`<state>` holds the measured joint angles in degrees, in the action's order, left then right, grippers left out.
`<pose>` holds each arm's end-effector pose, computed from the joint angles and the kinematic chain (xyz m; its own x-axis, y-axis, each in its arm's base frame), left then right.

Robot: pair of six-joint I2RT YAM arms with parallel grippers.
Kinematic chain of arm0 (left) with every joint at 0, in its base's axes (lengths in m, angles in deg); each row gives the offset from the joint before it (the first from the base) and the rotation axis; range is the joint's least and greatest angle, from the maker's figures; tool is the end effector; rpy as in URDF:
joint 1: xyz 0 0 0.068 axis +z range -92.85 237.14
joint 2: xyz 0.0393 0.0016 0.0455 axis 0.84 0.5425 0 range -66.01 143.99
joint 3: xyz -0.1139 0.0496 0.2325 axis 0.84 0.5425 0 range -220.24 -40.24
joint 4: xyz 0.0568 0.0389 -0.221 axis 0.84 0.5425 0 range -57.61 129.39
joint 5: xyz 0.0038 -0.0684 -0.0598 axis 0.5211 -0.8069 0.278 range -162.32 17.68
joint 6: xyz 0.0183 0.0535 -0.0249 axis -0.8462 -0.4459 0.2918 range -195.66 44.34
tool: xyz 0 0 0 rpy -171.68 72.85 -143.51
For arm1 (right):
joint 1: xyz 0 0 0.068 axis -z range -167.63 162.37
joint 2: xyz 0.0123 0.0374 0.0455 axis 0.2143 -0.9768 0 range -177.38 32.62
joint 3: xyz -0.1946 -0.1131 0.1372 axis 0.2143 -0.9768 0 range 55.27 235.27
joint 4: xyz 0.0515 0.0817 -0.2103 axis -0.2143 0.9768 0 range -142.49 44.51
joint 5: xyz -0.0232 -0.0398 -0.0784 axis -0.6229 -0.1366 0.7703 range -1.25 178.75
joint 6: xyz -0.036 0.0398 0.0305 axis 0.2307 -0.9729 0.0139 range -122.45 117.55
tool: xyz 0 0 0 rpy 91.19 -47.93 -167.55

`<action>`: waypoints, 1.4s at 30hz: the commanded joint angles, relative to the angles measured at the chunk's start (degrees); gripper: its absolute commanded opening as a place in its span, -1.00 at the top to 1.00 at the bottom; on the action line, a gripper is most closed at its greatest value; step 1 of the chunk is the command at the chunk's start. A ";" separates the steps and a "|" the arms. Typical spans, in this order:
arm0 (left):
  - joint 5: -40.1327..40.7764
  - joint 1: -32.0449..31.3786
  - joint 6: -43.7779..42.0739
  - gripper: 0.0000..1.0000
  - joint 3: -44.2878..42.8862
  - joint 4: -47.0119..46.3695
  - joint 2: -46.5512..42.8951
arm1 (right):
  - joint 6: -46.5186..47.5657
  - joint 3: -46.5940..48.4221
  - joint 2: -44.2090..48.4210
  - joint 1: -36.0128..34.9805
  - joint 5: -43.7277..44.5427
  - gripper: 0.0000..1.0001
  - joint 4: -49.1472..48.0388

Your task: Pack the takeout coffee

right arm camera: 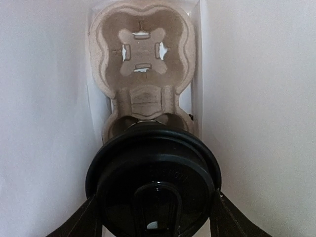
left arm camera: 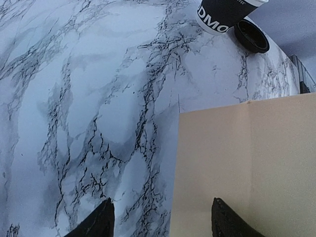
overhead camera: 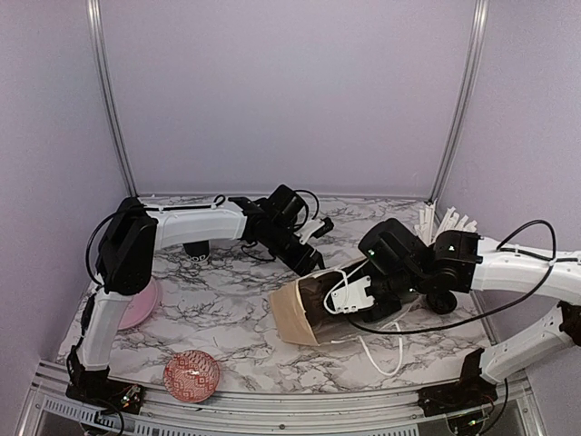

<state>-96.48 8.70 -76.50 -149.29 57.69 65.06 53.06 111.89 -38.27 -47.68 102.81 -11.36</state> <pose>0.3080 -0.3762 0.1956 -0.4749 0.5558 -0.6823 0.8739 0.3894 -0.2909 0.1223 0.1896 0.2616 0.4033 -0.9015 -0.1568 -0.7757 -0.2460 -0.5811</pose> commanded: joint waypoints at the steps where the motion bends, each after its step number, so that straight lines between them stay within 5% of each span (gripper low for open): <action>1: 0.19 1.15 0.40 -0.35 3.79 1.50 -4.79 | -2.80 5.00 -3.13 1.72 -7.14 0.20 6.70; 13: 5.16 2.94 0.39 -0.36 14.85 1.46 -16.22 | -2.75 12.92 -9.28 3.45 -14.92 0.22 15.50; 27: 9.53 5.18 0.40 -0.36 17.47 2.85 -23.58 | -6.79 25.76 -22.63 3.45 -22.08 0.27 30.94; 42: 11.43 6.31 3.15 -0.37 11.46 7.33 -29.38 | -4.28 11.49 -21.48 4.11 -16.93 0.35 10.49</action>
<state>-84.66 14.73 -75.08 -133.84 62.30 39.77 48.64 130.38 -56.57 -43.92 82.29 4.15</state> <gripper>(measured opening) 0.682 0.676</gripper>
